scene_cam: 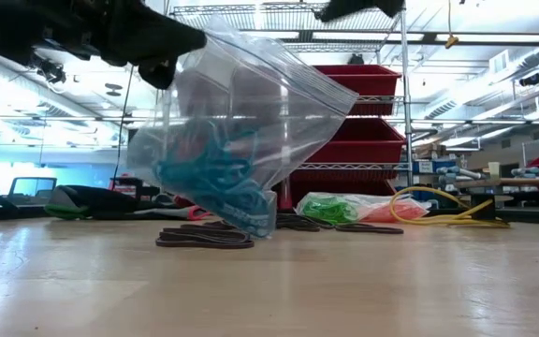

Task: Sort rubber bands
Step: Close the transparent zip bag

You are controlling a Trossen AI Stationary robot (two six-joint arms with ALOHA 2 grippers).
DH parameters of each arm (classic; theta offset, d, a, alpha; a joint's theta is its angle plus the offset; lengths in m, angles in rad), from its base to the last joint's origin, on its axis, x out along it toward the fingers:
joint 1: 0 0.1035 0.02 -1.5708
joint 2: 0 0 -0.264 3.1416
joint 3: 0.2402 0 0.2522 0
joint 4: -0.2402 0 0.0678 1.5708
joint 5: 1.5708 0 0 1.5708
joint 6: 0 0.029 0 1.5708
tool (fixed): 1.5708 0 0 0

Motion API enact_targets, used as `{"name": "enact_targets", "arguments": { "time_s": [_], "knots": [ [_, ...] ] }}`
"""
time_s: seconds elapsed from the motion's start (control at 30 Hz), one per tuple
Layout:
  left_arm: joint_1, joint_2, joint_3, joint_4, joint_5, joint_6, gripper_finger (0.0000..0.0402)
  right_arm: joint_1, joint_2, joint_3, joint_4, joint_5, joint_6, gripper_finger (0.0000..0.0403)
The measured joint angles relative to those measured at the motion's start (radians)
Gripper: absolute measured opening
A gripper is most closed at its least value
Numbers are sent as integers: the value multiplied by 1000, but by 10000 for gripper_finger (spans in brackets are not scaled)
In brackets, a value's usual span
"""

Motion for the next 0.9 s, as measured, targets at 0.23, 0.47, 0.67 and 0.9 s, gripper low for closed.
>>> {"name": "enact_targets", "arguments": {
  "time_s": [0.23,0.47,0.67,0.9],
  "knots": [
    [0,0,13,-46,-20,1,0,0,72,0,-102,-26,94,159],
    [0,0,13,-46,-33,-1,0,-10,147,0,-132,-42,94,156],
    [-5,0,13,-47,-33,-2,0,-36,161,0,-137,-22,95,154],
    [-5,0,13,-40,-33,-2,0,-57,171,0,-113,-67,104,147]
  ]
}}
